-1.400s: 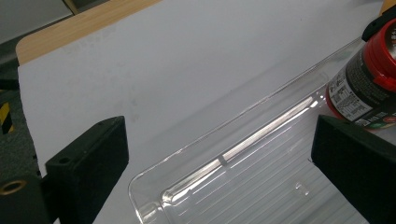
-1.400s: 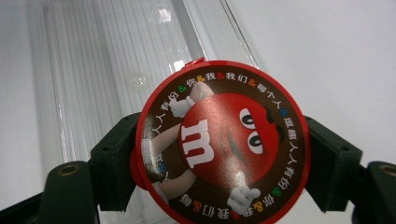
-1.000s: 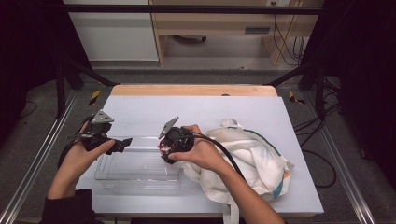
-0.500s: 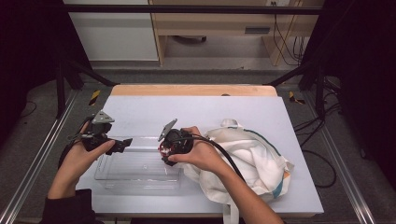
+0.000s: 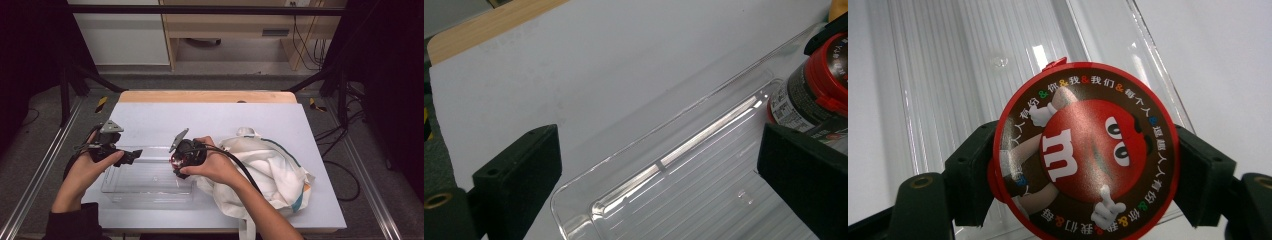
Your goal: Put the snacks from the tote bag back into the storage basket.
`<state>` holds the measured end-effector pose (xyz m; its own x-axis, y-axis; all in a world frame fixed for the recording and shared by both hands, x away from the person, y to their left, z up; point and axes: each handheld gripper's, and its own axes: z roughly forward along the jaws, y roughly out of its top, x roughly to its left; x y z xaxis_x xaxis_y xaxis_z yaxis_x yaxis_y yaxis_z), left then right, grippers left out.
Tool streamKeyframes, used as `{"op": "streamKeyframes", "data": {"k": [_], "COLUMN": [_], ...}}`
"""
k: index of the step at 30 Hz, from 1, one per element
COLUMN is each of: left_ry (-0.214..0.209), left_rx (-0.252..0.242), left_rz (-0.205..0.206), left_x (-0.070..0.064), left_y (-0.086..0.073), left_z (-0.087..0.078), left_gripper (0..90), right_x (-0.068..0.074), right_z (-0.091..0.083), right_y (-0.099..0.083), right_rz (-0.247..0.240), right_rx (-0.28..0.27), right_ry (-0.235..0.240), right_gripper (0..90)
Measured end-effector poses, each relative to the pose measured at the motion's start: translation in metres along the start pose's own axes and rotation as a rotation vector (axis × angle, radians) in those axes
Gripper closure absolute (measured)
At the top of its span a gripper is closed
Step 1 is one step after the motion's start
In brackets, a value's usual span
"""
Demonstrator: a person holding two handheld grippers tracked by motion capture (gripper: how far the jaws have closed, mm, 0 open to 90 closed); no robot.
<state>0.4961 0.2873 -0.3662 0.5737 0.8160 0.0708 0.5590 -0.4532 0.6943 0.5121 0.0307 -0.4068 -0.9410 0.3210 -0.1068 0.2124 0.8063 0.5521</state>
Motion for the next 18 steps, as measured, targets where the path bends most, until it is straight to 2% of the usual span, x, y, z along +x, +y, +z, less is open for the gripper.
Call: {"op": "streamKeyframes", "data": {"k": [5, 14, 18], "left_ry": [0.002, 0.003, 0.004], "left_rx": [-0.003, -0.01, -0.009], "left_rz": [0.004, -0.006, -0.006], "left_x": [0.0003, 0.0017, 0.0016], "left_y": [0.0004, -0.0003, -0.0003], "left_z": [-0.002, -0.003, -0.003], "left_gripper": [4.2, 4.2, 4.2], "right_x": [0.0007, 0.0015, 0.0022], "right_z": [0.0024, 0.0066, 0.0083], "right_y": [0.0005, 0.0004, 0.0008], "right_rz": [-0.017, 0.003, -0.006], "right_rx": [0.015, 0.044, 0.052], "right_ry": [-0.003, -0.001, -0.006], "right_gripper": [24.5, 24.5, 24.5]}}
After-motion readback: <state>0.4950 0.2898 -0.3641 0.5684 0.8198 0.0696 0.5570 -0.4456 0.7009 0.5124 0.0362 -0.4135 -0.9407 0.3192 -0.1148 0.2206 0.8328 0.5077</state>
